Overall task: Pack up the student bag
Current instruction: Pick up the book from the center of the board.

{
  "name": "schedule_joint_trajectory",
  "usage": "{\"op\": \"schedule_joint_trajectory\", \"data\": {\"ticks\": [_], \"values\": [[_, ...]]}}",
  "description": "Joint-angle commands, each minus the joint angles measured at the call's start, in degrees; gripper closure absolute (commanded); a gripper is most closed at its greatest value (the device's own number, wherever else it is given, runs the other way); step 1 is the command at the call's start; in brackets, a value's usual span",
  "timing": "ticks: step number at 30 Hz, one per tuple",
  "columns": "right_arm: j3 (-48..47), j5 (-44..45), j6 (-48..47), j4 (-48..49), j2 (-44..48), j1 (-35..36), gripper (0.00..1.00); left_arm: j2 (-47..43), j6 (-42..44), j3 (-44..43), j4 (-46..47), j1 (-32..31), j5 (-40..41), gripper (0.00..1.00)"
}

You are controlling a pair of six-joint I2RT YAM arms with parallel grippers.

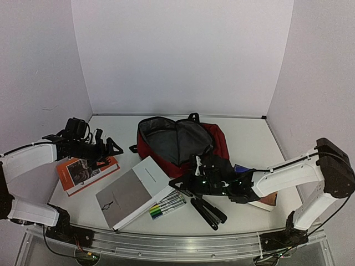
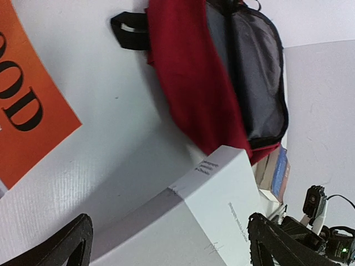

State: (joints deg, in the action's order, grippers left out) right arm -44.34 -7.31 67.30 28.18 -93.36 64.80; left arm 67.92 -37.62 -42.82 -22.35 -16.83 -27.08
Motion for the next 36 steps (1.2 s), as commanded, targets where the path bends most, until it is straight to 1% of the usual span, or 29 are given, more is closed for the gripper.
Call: {"op": "schedule_joint_trajectory", "data": {"ticks": [1,4,7,12,15,17,19,22,26,31,34,36], "values": [[-4.9,5.7,-6.8,-11.8,6.5,1.5,1.0,0.5,1.7,0.4,7.5,-1.0,-7.7,0.03],[-6.6,6.2,-11.7,-16.0,8.6,1.6,1.0,1.2,2.7,1.3,10.1,-2.6,-10.4,0.03],[-8.1,6.7,-18.8,-19.0,10.3,1.6,1.0,1.9,3.6,2.5,14.5,-4.6,-14.2,0.03],[-10.3,5.3,-31.9,-21.5,13.9,1.2,1.0,3.8,5.8,2.7,17.3,-6.7,-16.8,0.03],[-10.2,2.8,-35.7,-21.8,16.7,-0.7,1.0,5.3,6.3,2.8,20.1,-7.8,-19.7,0.03],[-9.7,0.1,-36.7,-21.8,18.0,-3.4,1.0,6.1,6.3,3.6,23.3,-8.5,-21.7,0.02],[-8.7,-4.9,-37.5,-21.4,18.7,-6.4,1.0,6.9,6.4,4.3,25.9,-8.9,-22.6,0.02],[-7.9,-11.4,-38.9,-20.5,18.4,-10.4,1.0,8.7,6.8,4.7,28.3,-9.2,-24.3,0.02],[-7.9,-18.6,-39.7,-19.6,17.0,-13.6,1.0,11.4,8.6,3.1,29.4,-10.7,-25.5,0.02],[-7.8,-20.0,-39.1,-19.3,16.9,-15.1,1.0,14.2,10.3,1.4,30.8,-11.6,-24.4,0.02],[-7.2,-18.2,-36.4,-19.4,16.4,-15.7,1.0,15.1,11.6,0.8,30.4,-11.6,-20.4,0.02],[-6.5,-16.1,-34.4,-19.5,16.0,-15.8,1.0,15.7,11.8,0.6,31.0,-11.7,-19.4,0.02]]}}
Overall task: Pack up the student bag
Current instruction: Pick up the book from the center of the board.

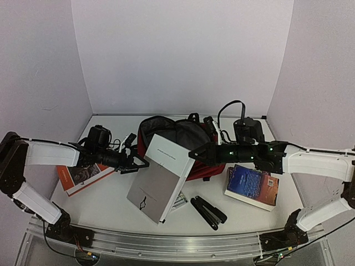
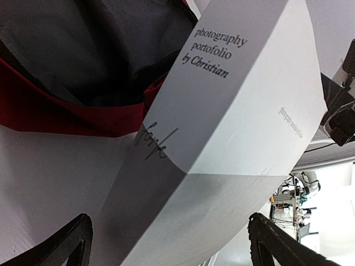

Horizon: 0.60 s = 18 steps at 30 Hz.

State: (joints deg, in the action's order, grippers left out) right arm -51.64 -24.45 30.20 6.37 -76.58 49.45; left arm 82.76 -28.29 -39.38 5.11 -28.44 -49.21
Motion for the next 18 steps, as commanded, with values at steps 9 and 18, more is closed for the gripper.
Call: {"op": "schedule_joint_trajectory", "data": {"ticks": [9,18], "values": [[5.1,8.6,8.8,2.3,-5.0,-0.6,1.0,8.8,2.0,-5.5,6.6,-2.3,-0.8,0.13],[6.4,8.7,11.9,4.4,-7.8,-2.2,1.0,13.6,2.7,-6.1,8.0,-2.5,-3.5,0.19]]}}
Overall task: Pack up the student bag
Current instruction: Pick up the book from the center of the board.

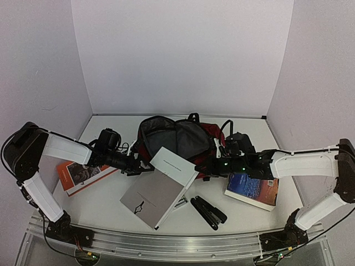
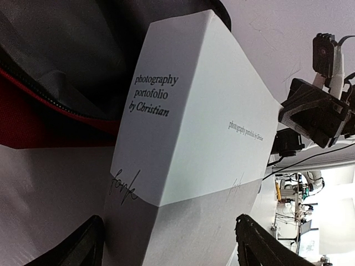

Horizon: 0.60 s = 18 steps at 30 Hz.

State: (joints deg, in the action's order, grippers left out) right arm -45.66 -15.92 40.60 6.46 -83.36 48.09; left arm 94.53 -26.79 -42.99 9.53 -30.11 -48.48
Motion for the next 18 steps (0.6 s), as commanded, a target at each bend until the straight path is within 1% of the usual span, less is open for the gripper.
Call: {"op": "schedule_joint_trajectory", "data": {"ticks": [1,5,7,11,15,18], "values": [[0.6,-0.8,1.6,5.2,-1.1,-1.1,1.0,2.5,1.2,-2.6,3.7,-0.8,-4.6,0.19],[1.2,-3.8,2.0,8.0,-1.2,-1.8,1.0,4.9,0.5,-3.0,4.5,-0.8,-7.2,0.2],[1.2,-4.5,2.0,8.5,-1.3,-2.0,1.0,5.2,-0.2,-2.8,6.0,-0.9,-8.3,0.23],[1.4,-4.5,2.2,8.6,-2.3,-2.5,1.0,3.8,-1.0,-2.6,6.9,-1.0,-9.3,0.38],[2.0,-3.5,2.2,8.6,-3.7,-2.9,1.0,1.1,-2.1,-2.0,6.7,-1.0,-8.2,0.46],[2.4,-2.8,1.9,8.7,-5.1,-3.3,1.0,-0.7,-4.0,-1.4,7.9,-1.1,-8.9,0.53]]}}
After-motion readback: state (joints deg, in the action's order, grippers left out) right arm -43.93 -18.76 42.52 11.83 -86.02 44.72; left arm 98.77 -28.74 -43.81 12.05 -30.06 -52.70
